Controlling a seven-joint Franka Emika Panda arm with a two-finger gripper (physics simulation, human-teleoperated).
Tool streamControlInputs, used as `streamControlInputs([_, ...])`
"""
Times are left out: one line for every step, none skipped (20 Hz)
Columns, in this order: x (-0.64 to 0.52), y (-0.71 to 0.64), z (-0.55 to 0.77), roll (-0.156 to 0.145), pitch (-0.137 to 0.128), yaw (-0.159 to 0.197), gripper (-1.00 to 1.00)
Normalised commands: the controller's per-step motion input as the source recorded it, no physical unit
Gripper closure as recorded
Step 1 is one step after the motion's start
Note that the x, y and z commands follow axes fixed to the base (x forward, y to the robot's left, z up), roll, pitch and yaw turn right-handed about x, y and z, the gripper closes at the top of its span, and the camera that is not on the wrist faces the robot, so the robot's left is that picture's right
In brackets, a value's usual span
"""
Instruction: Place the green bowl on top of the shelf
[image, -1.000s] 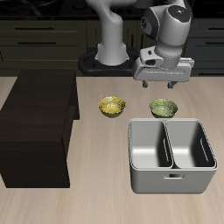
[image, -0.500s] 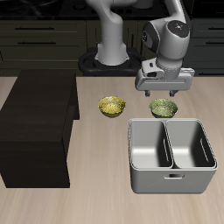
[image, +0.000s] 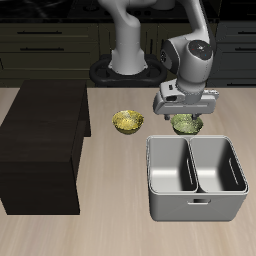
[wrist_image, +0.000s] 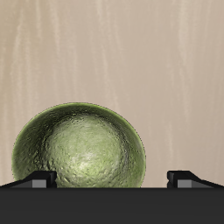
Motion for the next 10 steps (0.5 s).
streamControlInputs([0.01, -0.09, -0.37, -0.008, 0.025, 0.026, -1.0])
streamControlInputs([0.02, -0.09, -0.38, -0.005, 0.048, -0.029, -1.0])
streamControlInputs([-0.05, 0.01, -0.34, 0.006, 0.019, 0.028, -1.0])
streamControlInputs([-0.03, -0.07, -0.38, -0.008, 0.064, -0.005, -1.0])
streamControlInputs([-0.01, -0.05, -0.27, -0.009, 0.034, 0.008, -1.0])
streamControlInputs([-0.03, 0.02, 0.01, 0.0, 0.0, 0.0, -1.0])
streamControlInputs([-0.12, -0.25, -0.74, -0.053, 0.065, -0.007, -1.0])
streamControlInputs([-0.06, -0.1, -0.4, 0.0, 0.101, -0.018, -1.0])
streamControlInputs([-0.02, 0.0, 0.01, 0.0, 0.0, 0.0, -1.0])
streamControlInputs([-0.05, -0.04, -0.28, 0.025, 0.05, 0.022, -1.0])
